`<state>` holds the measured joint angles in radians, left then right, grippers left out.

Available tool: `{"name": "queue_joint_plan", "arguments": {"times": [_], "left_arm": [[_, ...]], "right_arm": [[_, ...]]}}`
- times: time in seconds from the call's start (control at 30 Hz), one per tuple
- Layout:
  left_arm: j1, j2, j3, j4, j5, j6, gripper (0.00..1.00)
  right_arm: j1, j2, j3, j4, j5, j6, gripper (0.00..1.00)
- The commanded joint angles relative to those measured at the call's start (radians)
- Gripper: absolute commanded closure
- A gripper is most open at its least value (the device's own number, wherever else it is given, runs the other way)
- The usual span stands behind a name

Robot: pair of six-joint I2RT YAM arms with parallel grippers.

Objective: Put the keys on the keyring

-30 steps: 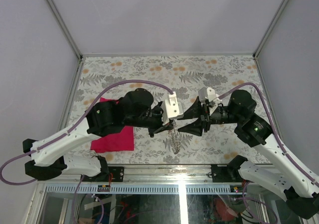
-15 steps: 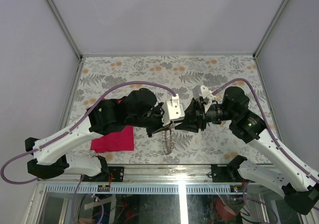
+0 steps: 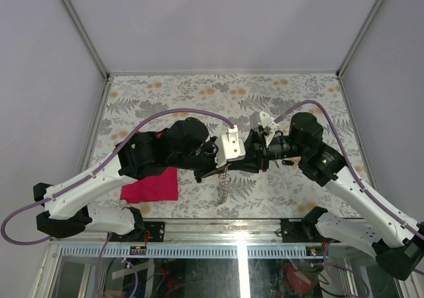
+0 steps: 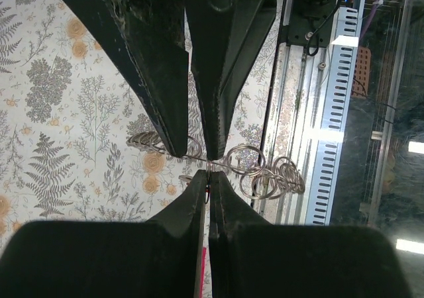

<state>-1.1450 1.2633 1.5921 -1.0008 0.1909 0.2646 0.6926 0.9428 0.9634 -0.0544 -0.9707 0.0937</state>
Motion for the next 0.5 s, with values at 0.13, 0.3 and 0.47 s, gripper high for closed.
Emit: {"name": "queue_joint_plan", "arguments": {"times": [0.13,0.3,0.47], "left_arm": [[-0.006,-0.001,0.047,0.029,-0.021,0.012,1.00],[-0.006,0.000,0.048,0.031,-0.022,0.012,1.00],[-0.006,-0.006,0.044,0.038,-0.027,0.008,1.00]], "right_arm": [[0.031,0.028,0.014,0.030,-0.028,-0.019,0.71],[0.045,0.037,0.015,0.027,-0.020,-0.027,0.80],[0.053,0.037,0.019,0.024,-0.016,-0.031,1.00]]}}
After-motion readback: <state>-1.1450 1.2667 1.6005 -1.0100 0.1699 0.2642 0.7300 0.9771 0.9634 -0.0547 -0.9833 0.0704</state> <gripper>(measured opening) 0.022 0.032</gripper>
